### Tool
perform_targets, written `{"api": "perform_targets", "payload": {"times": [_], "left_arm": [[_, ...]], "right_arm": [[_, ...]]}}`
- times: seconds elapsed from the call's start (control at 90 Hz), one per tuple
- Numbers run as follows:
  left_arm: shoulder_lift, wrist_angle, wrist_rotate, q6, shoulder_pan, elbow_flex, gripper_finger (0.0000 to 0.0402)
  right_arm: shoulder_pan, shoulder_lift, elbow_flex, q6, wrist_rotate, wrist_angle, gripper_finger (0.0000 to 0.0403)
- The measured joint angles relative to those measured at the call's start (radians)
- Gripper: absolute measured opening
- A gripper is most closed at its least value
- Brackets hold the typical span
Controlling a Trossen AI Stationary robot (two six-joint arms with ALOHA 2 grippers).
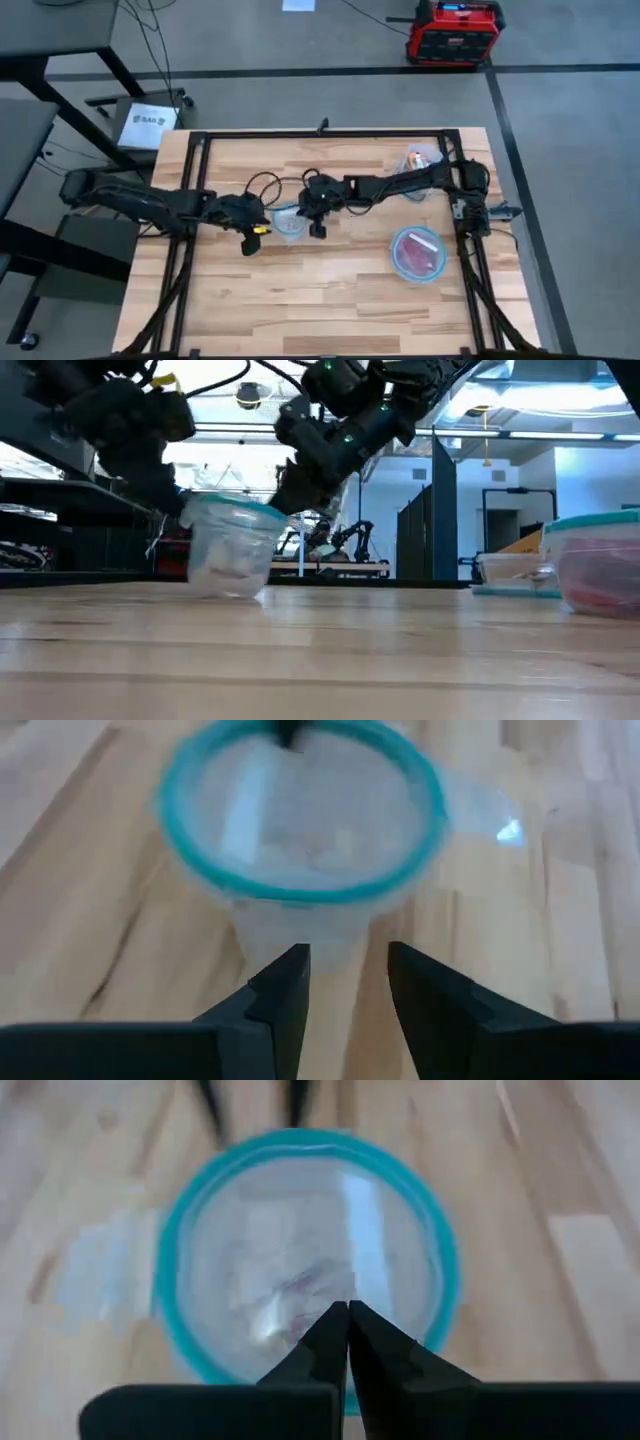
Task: Sort candy
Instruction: Close the small round transparent bin
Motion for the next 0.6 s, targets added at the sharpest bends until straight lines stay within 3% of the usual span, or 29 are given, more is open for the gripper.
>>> {"api": "perform_targets", "payload": {"times": [0.189, 0.278, 0.522, 0.6], "left_arm": [[0.023, -0.080, -0.001, 0.012, -0.006, 0.039, 0.0123], [0.003, -0.119, -0.002, 0.012, -0.006, 0.040, 0.0123], [0.002, -0.022, -0.042, 0.062, -0.006, 0.042, 0.0123], [0.008, -0.033, -0.042, 0.066, -0.006, 0.042, 0.0123]], "right_arm": [[-0.014, -0.067, 0.000, -0.004, -0.007, 0.022, 0.0000], [-0.012, -0.065, 0.001, -0.009, -0.068, 0.029, 0.0000], [-0.026, 0.034, 0.000, -0.037, -0.257, 0.209, 0.0000], [-0.030, 0.065, -0.001, -0.024, -0.260, 0.258, 0.0000]]}}
